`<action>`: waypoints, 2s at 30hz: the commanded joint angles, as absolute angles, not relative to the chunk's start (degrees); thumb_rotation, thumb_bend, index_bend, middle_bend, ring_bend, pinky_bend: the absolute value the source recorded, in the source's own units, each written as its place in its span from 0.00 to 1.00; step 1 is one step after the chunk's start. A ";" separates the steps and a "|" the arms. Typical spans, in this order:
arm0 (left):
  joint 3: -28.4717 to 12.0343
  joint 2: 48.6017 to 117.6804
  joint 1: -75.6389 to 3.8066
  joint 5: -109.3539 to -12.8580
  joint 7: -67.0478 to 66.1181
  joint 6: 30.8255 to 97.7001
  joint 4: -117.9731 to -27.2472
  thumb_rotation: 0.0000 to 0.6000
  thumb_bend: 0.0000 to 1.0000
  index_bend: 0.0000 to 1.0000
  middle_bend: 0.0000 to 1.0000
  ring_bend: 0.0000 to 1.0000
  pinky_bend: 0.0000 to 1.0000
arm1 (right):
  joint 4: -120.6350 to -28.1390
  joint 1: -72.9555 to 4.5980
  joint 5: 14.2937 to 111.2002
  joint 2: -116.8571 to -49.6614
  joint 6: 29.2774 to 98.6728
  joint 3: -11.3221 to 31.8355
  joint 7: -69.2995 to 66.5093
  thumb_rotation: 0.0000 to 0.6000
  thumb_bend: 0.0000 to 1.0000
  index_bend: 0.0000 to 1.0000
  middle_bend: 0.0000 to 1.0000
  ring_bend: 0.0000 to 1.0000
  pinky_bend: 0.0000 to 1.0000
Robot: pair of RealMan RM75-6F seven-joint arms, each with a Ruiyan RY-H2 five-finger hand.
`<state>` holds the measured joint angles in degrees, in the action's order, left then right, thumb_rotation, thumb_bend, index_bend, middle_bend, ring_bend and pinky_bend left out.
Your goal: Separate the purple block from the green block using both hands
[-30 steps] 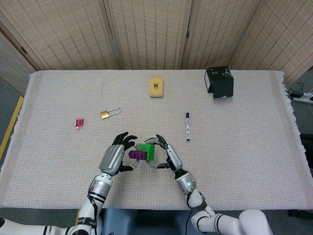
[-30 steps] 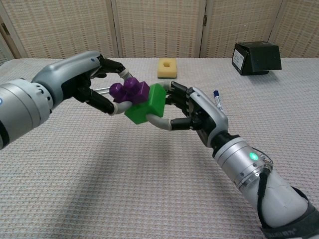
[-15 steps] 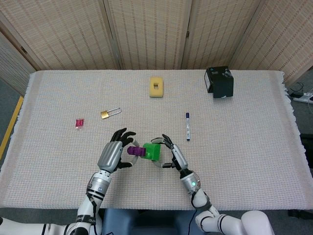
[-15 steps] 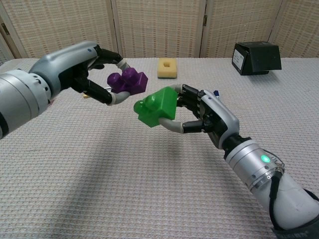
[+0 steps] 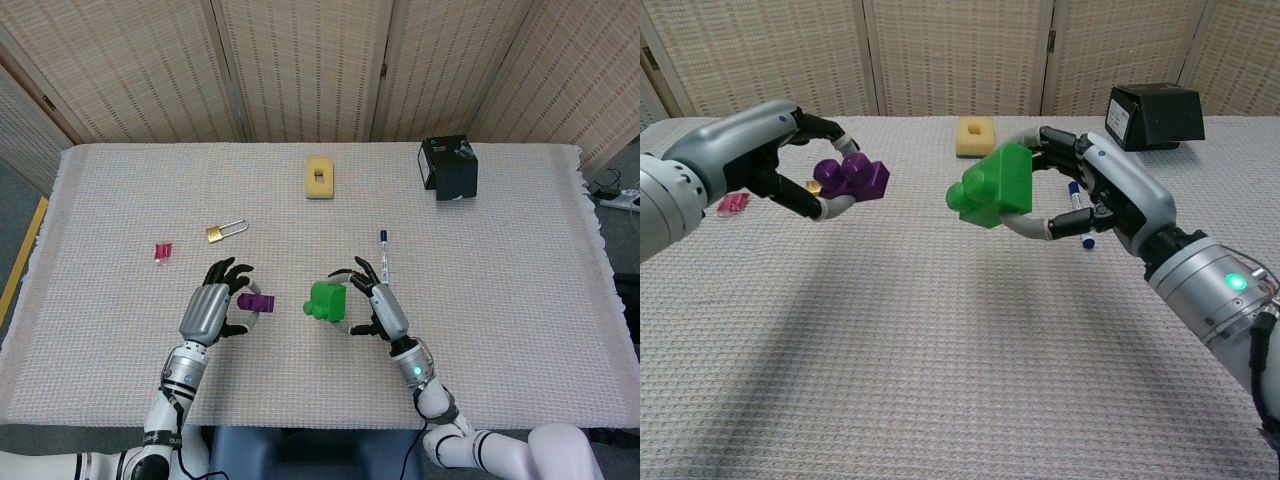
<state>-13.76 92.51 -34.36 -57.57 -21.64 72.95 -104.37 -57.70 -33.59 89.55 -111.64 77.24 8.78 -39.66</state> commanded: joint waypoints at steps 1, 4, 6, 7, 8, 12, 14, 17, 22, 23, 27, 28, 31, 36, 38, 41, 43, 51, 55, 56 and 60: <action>-12.15 92.72 -34.09 -58.07 -21.12 71.57 -99.81 1.00 0.46 0.81 0.24 0.00 0.00 | -68.74 -31.83 90.33 -100.89 76.30 6.86 -19.79 1.00 0.30 0.99 0.30 0.26 0.00; -11.03 93.66 -33.96 -58.91 -20.40 70.69 -96.45 1.00 0.46 0.81 0.24 0.00 0.00 | -73.70 -31.03 88.65 -96.33 73.65 5.98 -10.96 1.00 0.30 0.99 0.30 0.23 0.00; -10.24 94.26 -33.83 -59.84 -19.78 70.16 -94.42 1.00 0.46 0.81 0.24 0.00 0.00 | -75.39 -30.48 87.17 -94.11 71.85 5.38 -6.31 1.00 0.30 0.99 0.30 0.22 0.00; -9.95 94.50 -33.78 -60.17 -19.55 69.94 -93.68 1.00 0.46 0.81 0.24 0.00 0.00 | -75.76 -30.23 86.41 -93.38 71.08 5.15 -4.74 1.00 0.30 0.99 0.30 0.22 0.00; -9.74 94.76 -33.73 -60.43 -19.25 69.70 -92.99 1.00 0.46 0.81 0.24 0.00 0.00 | -75.96 -30.02 85.76 -92.78 70.39 4.92 -3.51 1.00 0.30 0.99 0.30 0.21 0.00; -9.08 95.85 -33.48 -60.27 -17.96 68.01 -90.08 1.00 0.46 0.81 0.24 0.00 0.00 | -75.52 -29.06 83.99 -91.66 68.93 4.21 -0.46 1.00 0.30 0.99 0.29 0.20 0.00; -8.72 96.29 -33.34 -60.02 -17.60 67.27 -88.91 1.00 0.46 0.81 0.24 0.00 0.00 | -75.03 -28.87 84.00 -91.63 68.83 3.94 0.41 1.00 0.30 0.99 0.28 0.19 0.00; -8.32 97.02 -33.21 -59.63 -16.91 65.91 -87.21 1.00 0.46 0.81 0.24 0.00 0.00 | -74.43 -28.65 83.93 -91.64 68.60 3.74 1.30 1.00 0.30 0.99 0.28 0.19 0.00; -8.73 98.22 -33.53 -59.61 -15.90 64.13 -85.32 1.00 0.46 0.81 0.24 0.00 0.00 | -74.30 -28.62 83.62 -91.49 68.26 4.26 1.04 1.00 0.30 0.99 0.28 0.19 0.00; -8.82 98.41 -33.51 -59.41 -15.72 63.82 -85.13 1.00 0.46 0.81 0.24 0.00 0.00 | -74.11 -28.64 83.60 -91.46 68.09 4.30 0.95 1.00 0.30 0.99 0.28 0.19 0.00; -8.80 99.05 -33.15 -59.59 -13.69 62.76 -84.49 1.00 0.47 0.79 0.24 0.00 0.00 | -73.24 -29.01 85.10 -90.55 67.00 3.32 -2.00 1.00 0.30 0.77 0.21 0.17 0.00; -8.61 99.07 -33.15 -60.03 -13.15 62.34 -84.24 1.00 0.47 0.75 0.24 0.00 0.00 | -73.17 -29.08 85.34 -90.26 66.65 3.09 -3.07 1.00 0.30 0.63 0.16 0.14 0.00; -8.08 98.81 -33.39 -61.12 -12.44 60.98 -83.76 1.00 0.47 0.58 0.21 0.00 0.00 | -73.03 -29.39 86.16 -89.29 65.83 2.53 -4.41 1.00 0.30 0.40 0.07 0.09 0.00; -7.58 97.66 -33.96 -60.70 -12.86 58.19 -84.29 1.00 0.46 0.17 0.10 0.00 0.00 | -74.83 -30.11 86.91 -86.86 63.52 1.53 -5.16 1.00 0.30 0.09 0.00 0.02 0.00; -7.64 97.29 -34.05 -60.45 -12.69 57.50 -84.62 1.00 0.46 0.08 0.07 0.00 0.00 | -75.48 -30.30 86.99 -86.00 62.90 1.34 -5.17 1.00 0.30 0.00 0.00 0.00 0.00; -7.91 97.17 -33.98 -60.62 -11.65 57.18 -84.80 1.00 0.45 0.03 0.06 0.00 0.00 | -76.40 -30.49 86.54 -84.82 61.60 1.07 -4.09 1.00 0.30 0.00 0.00 0.00 0.00; -7.90 97.08 -33.97 -60.72 -11.49 57.01 -84.87 1.00 0.44 0.02 0.05 0.00 0.00 | -77.17 -30.65 85.99 -83.99 60.57 0.96 -3.18 1.00 0.30 0.00 0.00 0.00 0.00; -8.39 94.98 -33.77 -64.48 -11.04 59.27 -87.70 1.00 0.43 0.01 0.03 0.00 0.00 | -82.58 -30.03 88.65 -79.28 64.82 1.79 -4.13 1.00 0.30 0.00 0.00 0.00 0.00; -8.18 91.26 -33.24 -68.08 -11.58 61.65 -90.79 1.00 0.43 0.03 0.03 0.00 0.00 | -87.63 -28.24 89.93 -74.03 68.91 1.96 -0.96 1.00 0.30 0.00 0.00 0.00 0.00; -7.93 89.87 -32.94 -68.79 -11.71 62.11 -91.86 1.00 0.43 0.04 0.03 0.00 0.00 | -89.45 -27.51 89.48 -72.15 69.20 1.62 1.48 1.00 0.30 0.00 0.00 0.00 0.00; -5.13 82.66 -30.00 -74.14 -12.99 66.62 -94.92 1.00 0.44 0.05 0.01 0.00 0.00 | -97.03 -21.81 85.06 -67.34 74.32 0.56 15.36 1.00 0.30 0.00 0.00 0.00 0.00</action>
